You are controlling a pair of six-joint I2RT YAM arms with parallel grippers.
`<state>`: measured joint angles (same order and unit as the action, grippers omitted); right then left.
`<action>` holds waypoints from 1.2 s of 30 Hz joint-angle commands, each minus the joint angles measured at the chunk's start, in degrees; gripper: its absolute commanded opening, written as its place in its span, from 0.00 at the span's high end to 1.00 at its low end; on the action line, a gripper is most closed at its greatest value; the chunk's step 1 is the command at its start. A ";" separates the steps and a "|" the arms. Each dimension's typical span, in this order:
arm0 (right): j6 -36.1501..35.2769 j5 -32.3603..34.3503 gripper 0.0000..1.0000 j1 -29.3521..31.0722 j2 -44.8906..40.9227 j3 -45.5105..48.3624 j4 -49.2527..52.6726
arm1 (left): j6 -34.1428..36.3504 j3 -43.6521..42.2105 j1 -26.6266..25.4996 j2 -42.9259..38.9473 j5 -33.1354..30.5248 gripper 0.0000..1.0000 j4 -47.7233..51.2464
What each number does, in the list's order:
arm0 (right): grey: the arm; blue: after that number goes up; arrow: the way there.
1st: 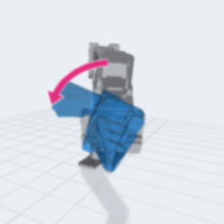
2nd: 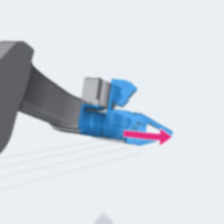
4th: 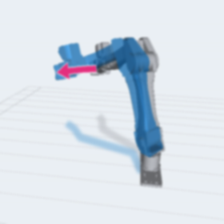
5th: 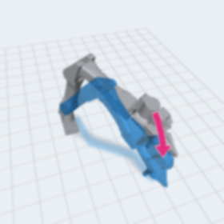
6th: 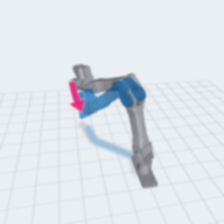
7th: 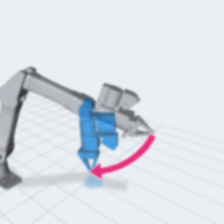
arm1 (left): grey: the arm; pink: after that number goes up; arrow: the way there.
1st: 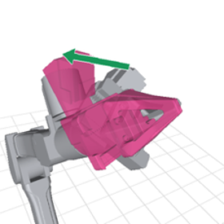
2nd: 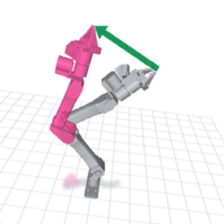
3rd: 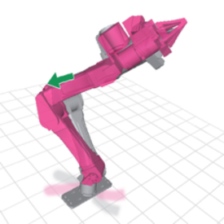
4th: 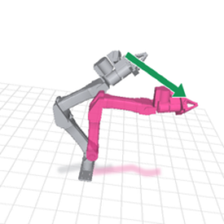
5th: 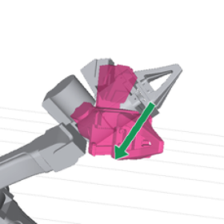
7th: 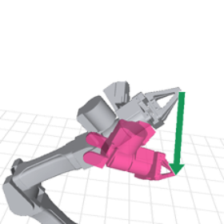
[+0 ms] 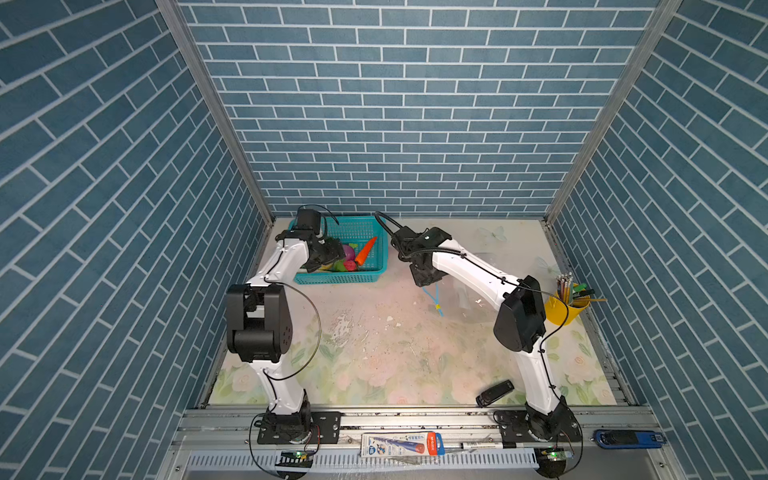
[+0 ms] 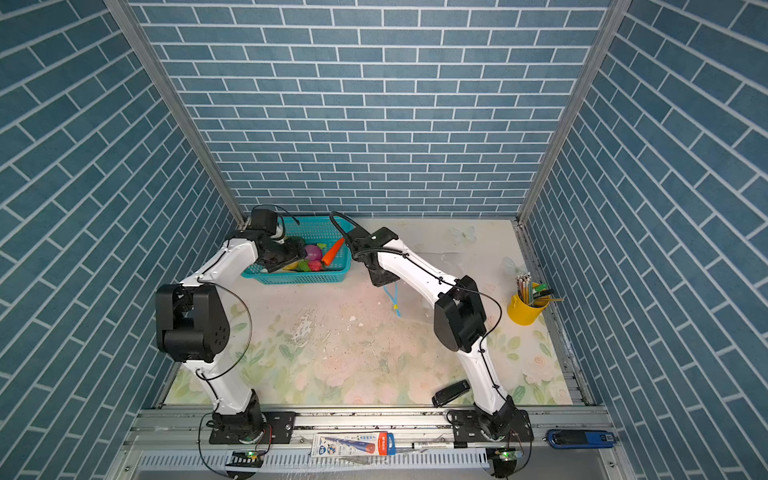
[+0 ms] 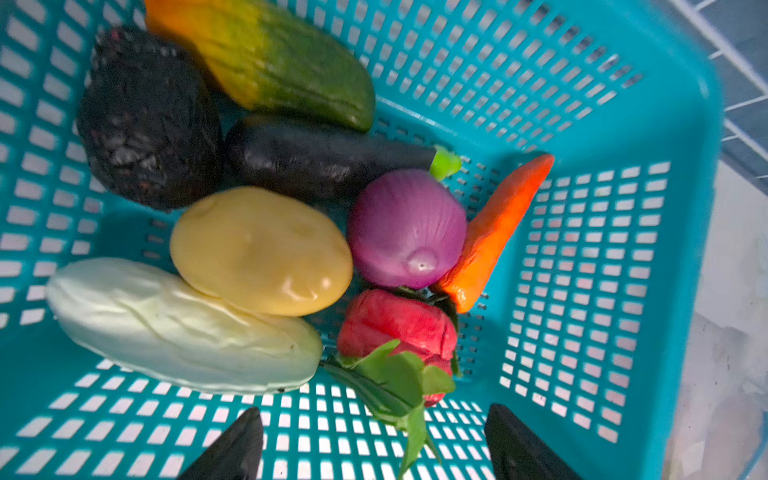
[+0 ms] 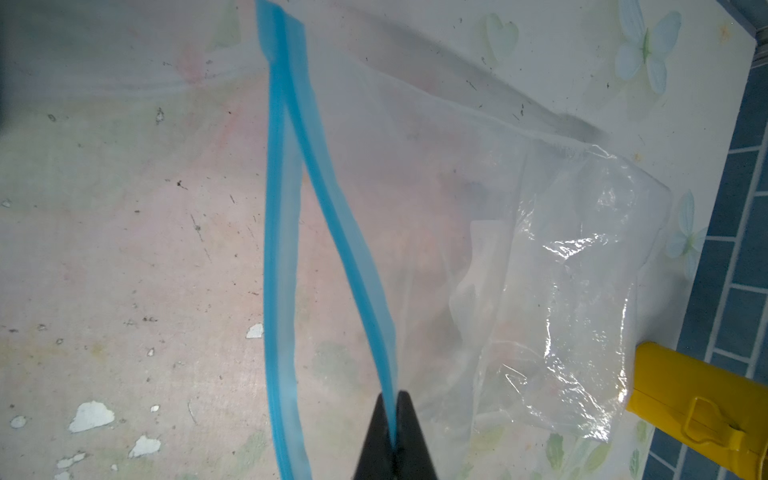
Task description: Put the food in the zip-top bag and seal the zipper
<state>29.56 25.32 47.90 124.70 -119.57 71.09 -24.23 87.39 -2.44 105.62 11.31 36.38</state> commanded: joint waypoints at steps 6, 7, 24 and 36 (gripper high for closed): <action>-0.64 -0.33 1.00 0.28 0.37 -4.33 1.23 | 2.22 12.75 -1.91 9.78 -4.05 0.14 5.33; -0.73 -0.22 1.00 0.27 0.48 -4.44 1.25 | 2.42 14.13 -2.00 10.88 -4.35 0.14 6.03; -1.34 -1.01 1.00 -0.22 3.08 -6.40 2.06 | 1.47 25.11 -3.88 21.80 -4.37 0.17 9.41; -1.36 -0.33 1.00 -0.25 3.44 -6.42 2.74 | 1.72 29.23 -4.24 26.46 -5.16 0.19 11.88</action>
<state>28.47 24.40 47.81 127.52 -123.42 71.83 -22.65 114.93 -6.68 131.11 7.01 46.50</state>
